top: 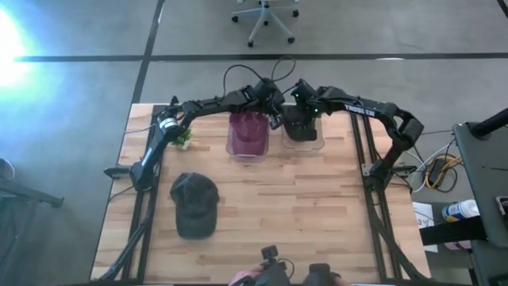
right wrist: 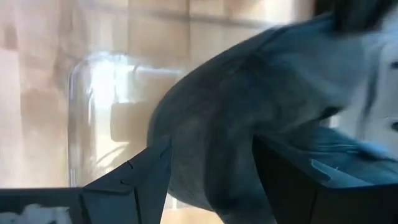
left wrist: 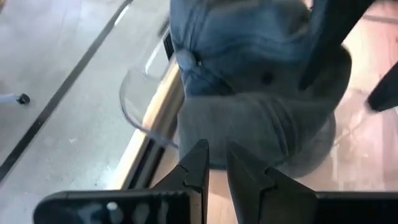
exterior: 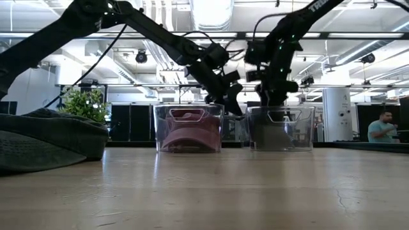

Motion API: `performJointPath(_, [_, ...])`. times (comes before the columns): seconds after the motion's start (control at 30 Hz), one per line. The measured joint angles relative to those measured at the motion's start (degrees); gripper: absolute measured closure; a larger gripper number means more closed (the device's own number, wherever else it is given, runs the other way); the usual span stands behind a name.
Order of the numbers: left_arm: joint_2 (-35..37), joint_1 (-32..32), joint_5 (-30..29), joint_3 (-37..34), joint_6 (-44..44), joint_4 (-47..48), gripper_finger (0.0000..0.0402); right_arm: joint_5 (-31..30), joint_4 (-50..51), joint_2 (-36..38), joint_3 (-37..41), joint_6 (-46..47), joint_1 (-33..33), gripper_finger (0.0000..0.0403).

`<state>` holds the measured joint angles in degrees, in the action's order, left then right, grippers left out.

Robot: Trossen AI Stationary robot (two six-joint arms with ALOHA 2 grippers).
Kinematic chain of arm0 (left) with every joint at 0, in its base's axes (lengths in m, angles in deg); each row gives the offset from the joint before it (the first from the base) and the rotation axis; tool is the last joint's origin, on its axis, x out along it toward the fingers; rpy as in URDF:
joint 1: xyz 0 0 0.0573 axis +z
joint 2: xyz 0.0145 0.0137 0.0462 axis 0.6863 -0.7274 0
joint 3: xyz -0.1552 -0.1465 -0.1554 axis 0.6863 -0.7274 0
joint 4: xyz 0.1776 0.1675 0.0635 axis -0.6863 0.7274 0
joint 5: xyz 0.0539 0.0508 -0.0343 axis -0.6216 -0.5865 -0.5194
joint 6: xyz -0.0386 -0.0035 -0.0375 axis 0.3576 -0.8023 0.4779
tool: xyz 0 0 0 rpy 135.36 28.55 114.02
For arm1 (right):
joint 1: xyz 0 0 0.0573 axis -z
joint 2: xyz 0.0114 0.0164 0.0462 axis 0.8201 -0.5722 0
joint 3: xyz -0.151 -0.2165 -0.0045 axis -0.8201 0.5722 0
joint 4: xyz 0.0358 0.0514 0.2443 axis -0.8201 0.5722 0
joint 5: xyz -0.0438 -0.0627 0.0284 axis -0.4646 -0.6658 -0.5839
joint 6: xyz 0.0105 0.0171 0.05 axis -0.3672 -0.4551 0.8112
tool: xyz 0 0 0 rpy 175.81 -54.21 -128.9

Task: Pick & Place hat
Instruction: Put the right black cap into the right transparent bin

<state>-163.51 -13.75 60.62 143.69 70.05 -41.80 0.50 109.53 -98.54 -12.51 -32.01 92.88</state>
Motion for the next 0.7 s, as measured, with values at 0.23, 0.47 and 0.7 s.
performJointPath(0.23, [-1.19, 0.07, 0.24, -0.11, -0.41, -2.8, 0.0353, -0.27, -0.06, -5.06, 1.05, 0.3, -0.05, 0.0184])
performJointPath(0.47, [-1.66, 0.13, -1.23, -0.05, -0.93, -3.08, 0.0353, -2.45, 0.2, -8.19, -1.22, 14.68, 1.47, 0.0198])
performJointPath(0.7, [-0.96, 0.02, -1.38, 0.02, -0.35, -0.72, 0.0353, 2.53, 6.01, -8.94, -1.81, 29.51, 3.97, 0.025])
